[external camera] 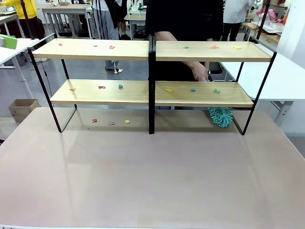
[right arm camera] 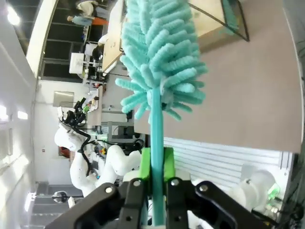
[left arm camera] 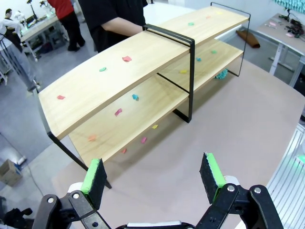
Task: Clean the shelves.
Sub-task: Clean a randomly selected level of the Shelf with the Duster.
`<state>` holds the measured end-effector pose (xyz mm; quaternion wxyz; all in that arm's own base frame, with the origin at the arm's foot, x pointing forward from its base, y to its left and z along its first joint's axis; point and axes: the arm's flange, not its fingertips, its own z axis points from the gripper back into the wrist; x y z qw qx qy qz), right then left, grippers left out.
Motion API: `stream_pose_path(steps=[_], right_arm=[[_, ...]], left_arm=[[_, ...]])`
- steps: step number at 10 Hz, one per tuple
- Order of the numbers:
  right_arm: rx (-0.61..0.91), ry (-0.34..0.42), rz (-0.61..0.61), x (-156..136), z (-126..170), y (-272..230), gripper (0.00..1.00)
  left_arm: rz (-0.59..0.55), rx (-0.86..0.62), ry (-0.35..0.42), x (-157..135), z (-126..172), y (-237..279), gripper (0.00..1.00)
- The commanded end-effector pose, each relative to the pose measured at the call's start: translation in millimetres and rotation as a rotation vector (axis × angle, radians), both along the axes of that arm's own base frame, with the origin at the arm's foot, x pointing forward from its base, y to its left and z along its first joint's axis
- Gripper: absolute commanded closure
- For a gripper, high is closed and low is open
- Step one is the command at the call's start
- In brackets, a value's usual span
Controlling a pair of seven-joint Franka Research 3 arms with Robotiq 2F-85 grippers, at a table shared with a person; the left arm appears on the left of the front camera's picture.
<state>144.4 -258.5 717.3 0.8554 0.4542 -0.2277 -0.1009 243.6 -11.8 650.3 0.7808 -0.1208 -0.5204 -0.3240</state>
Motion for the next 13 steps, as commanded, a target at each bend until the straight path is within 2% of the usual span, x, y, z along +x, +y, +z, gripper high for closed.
stream_pose_path(steps=[1,2,4,5,7,8,10,11,12,13], right_arm=[[-0.077,-0.187,0.087,13.8,33.0,94.4,0.88],[-0.104,-0.255,0.173,27.0,48.8,146.7,0.88],[-0.162,-0.292,0.256,49.9,63.1,252.0,0.88],[-0.197,-0.291,0.273,59.3,61.9,313.1,0.88],[-0.254,-0.297,0.299,62.1,43.1,395.7,0.88],[-0.236,-0.282,0.32,50.2,61.9,341.1,0.88],[-0.236,-0.282,0.32,50.2,61.9,341.1,0.88],[-0.272,-0.281,0.324,56.0,50.9,379.2,0.88],[-0.217,-0.311,0.221,68.7,53.5,375.3,0.88],[-0.246,-0.329,0.186,91.6,56.0,397.0,0.88]], left_arm=[[0.007,0.004,-0.001,0.0,0.1,-0.2,0.0],[0.007,0.004,-0.001,0.0,0.1,-0.2,0.0],[0.007,0.004,-0.001,0.0,0.1,-0.2,0.0],[0.007,0.004,-0.001,0.0,0.1,-0.2,0.0],[0.007,0.004,-0.001,0.0,0.1,-0.2,0.0],[0.007,0.004,-0.001,0.0,0.1,-0.2,0.0],[0.007,0.004,-0.001,0.0,0.1,-0.2,0.0],[0.007,0.004,-0.001,0.0,0.1,-0.2,0.0],[0.007,0.004,-0.001,0.0,0.1,-0.2,0.0],[0.007,0.004,-0.001,0.0,0.1,-0.2,0.0]])
